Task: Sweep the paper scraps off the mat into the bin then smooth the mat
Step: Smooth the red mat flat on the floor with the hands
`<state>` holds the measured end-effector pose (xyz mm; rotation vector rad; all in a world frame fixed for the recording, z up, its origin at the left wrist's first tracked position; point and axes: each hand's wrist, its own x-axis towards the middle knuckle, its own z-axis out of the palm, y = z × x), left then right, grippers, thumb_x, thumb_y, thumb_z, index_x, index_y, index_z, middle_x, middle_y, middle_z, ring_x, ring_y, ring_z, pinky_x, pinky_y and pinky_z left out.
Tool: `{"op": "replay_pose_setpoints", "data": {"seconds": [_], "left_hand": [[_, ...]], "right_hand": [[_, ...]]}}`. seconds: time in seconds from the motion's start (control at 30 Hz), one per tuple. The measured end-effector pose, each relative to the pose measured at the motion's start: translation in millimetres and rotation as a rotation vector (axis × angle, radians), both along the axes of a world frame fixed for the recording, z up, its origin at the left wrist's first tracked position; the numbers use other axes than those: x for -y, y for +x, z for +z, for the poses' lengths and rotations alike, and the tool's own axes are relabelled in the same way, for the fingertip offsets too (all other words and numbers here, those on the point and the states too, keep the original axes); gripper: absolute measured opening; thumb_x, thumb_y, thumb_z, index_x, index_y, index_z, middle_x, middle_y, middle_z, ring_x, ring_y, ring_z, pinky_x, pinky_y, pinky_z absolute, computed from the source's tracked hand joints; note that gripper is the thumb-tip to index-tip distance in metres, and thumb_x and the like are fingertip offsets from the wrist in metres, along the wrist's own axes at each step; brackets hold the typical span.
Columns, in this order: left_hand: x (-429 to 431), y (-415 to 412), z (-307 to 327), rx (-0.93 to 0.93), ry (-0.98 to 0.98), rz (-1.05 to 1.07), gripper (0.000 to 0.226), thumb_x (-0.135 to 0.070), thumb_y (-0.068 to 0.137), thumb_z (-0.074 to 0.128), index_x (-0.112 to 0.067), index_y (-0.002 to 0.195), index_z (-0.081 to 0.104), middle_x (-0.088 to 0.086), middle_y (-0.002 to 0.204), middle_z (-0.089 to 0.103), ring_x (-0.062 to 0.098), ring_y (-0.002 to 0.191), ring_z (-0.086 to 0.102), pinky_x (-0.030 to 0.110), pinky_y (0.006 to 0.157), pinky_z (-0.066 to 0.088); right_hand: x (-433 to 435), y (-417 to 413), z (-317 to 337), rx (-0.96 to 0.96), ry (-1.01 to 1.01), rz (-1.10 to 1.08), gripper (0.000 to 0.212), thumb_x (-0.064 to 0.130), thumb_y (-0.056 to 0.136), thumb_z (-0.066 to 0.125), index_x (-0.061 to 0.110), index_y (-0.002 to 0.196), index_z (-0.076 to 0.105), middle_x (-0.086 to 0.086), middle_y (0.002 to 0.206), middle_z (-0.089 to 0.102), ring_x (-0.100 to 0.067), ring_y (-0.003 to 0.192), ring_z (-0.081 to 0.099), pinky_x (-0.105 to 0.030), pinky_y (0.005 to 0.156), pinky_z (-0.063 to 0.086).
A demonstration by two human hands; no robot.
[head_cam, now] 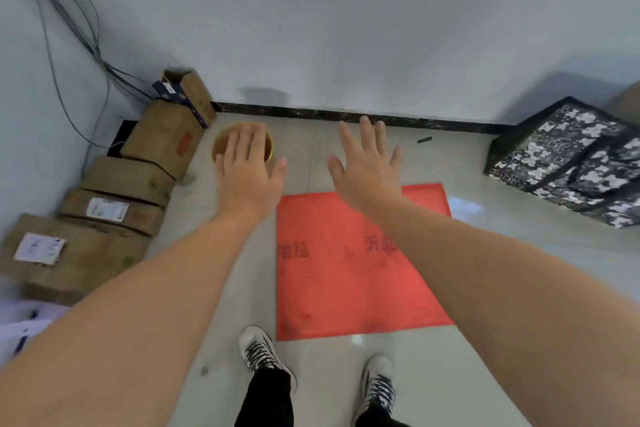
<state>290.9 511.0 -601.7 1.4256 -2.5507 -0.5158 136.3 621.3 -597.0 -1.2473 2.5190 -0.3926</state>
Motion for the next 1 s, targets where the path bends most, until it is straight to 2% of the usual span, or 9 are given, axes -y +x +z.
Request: {"op": "replay_pose_setpoints", "data": {"seconds": [0.17,0.3,0.6,0.8,0.93,1.0], "left_hand": [[-40,13,-144,0.124,0.094,-0.03,0.069,-0.046,0.094,0.042,-0.024,0.153,0.013,0.004,0.16,0.013,0.024,0.147,0.008,0.05,0.116,0.012],[-63,23,-266,0.211,0.158,-0.106,0.07,-0.049,0.094,0.042,-0.026,0.153,0.012,0.004,0.161,0.01,0.025,0.147,0.006,0.051,0.117,0.012],[-90,14,-483,0.212,0.152,-0.096,0.069,-0.051,0.094,0.038,-0.032,0.152,0.006,0.002,0.161,0.003,0.021,0.148,-0.001,0.05,0.117,0.006],[-116,14,-593,0.258,0.127,-0.065,0.071,-0.053,0.093,0.04,-0.032,0.152,0.007,0.002,0.161,0.005,0.024,0.148,0.001,0.049,0.118,0.007],[-130,18,-639,0.332,0.241,-0.001,0.077,-0.062,0.088,0.043,-0.039,0.15,0.005,-0.002,0.161,-0.003,0.027,0.147,-0.003,0.058,0.113,0.016],[-135,20,-656,0.386,0.311,0.006,0.084,-0.068,0.084,0.046,-0.041,0.15,0.002,0.001,0.161,-0.006,0.032,0.147,-0.005,0.056,0.115,0.016]], "right_hand": [[-51,16,-138,0.086,0.112,-0.06,0.058,0.049,0.098,0.034,0.035,0.152,0.016,-0.002,0.163,0.0,-0.027,0.148,-0.01,-0.064,0.114,0.002],[-85,23,-256,0.084,0.212,-0.102,0.063,0.05,0.097,0.036,0.035,0.153,0.013,-0.002,0.163,-0.002,-0.026,0.148,-0.011,-0.064,0.113,0.002],[-118,14,-476,0.051,0.225,-0.15,0.063,0.052,0.096,0.037,0.036,0.153,0.014,-0.001,0.163,0.001,-0.027,0.149,-0.009,-0.064,0.113,0.003],[-133,2,-587,0.083,0.212,-0.137,0.061,0.052,0.097,0.035,0.036,0.153,0.015,0.0,0.163,-0.002,-0.025,0.148,-0.012,-0.065,0.113,0.002],[-144,-10,-635,0.129,0.273,-0.168,0.063,0.055,0.095,0.036,0.038,0.152,0.015,0.003,0.163,-0.007,-0.025,0.148,-0.016,-0.071,0.109,0.006],[-149,-16,-652,0.164,0.319,-0.177,0.065,0.058,0.094,0.038,0.041,0.151,0.013,0.005,0.162,-0.011,-0.025,0.146,-0.021,-0.075,0.105,0.007]]}}
